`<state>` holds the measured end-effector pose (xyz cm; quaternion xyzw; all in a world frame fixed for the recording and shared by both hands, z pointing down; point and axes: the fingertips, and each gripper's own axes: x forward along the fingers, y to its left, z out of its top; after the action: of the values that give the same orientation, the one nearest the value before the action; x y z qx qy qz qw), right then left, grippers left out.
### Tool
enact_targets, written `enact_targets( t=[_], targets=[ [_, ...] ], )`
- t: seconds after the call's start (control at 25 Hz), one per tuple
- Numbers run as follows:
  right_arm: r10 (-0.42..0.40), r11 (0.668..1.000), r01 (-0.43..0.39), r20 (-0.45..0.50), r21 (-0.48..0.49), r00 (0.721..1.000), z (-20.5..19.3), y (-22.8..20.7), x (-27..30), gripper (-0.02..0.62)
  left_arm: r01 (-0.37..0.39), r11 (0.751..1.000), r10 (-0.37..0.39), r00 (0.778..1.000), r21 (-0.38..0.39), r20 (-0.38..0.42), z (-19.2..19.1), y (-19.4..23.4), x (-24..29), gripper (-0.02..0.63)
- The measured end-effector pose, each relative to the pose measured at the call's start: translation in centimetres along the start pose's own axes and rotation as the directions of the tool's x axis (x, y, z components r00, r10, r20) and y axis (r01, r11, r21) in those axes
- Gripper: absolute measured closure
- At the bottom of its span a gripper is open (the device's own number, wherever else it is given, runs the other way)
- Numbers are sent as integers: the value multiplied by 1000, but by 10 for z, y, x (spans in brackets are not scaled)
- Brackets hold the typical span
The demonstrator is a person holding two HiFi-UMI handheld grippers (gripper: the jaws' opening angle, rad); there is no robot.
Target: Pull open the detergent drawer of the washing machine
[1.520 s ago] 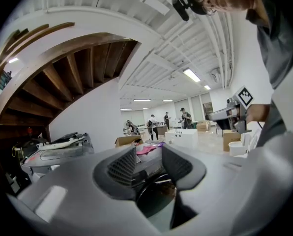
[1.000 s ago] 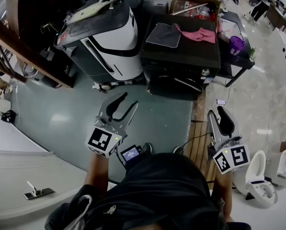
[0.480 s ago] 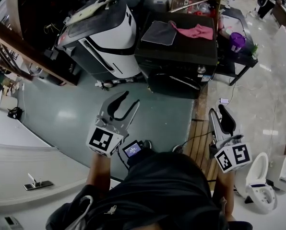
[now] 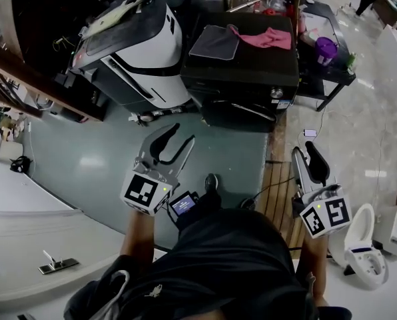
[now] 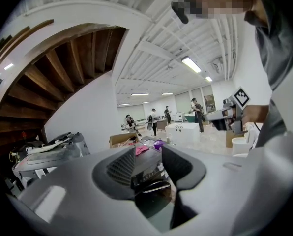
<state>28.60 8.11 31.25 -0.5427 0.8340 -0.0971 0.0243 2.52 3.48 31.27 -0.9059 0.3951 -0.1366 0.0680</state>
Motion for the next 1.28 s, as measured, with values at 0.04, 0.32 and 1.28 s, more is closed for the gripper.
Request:
enact_targets(
  t=[0.04,0.32,1.28],
  targets=[
    [-10,1000,10,2,-2,1000,1,1,4,476,9,1000,-9,1000,0,3,-1,5,3,403],
    [-75,997,75,3,-15,997,8,11,36,476,61,998,-61,997,-6,36,-3,50,27,403],
    [-235,970,236,15,-65,972,15,74,142,476,220,972,-214,974,-79,74,-62,185,64,403]
  ],
)
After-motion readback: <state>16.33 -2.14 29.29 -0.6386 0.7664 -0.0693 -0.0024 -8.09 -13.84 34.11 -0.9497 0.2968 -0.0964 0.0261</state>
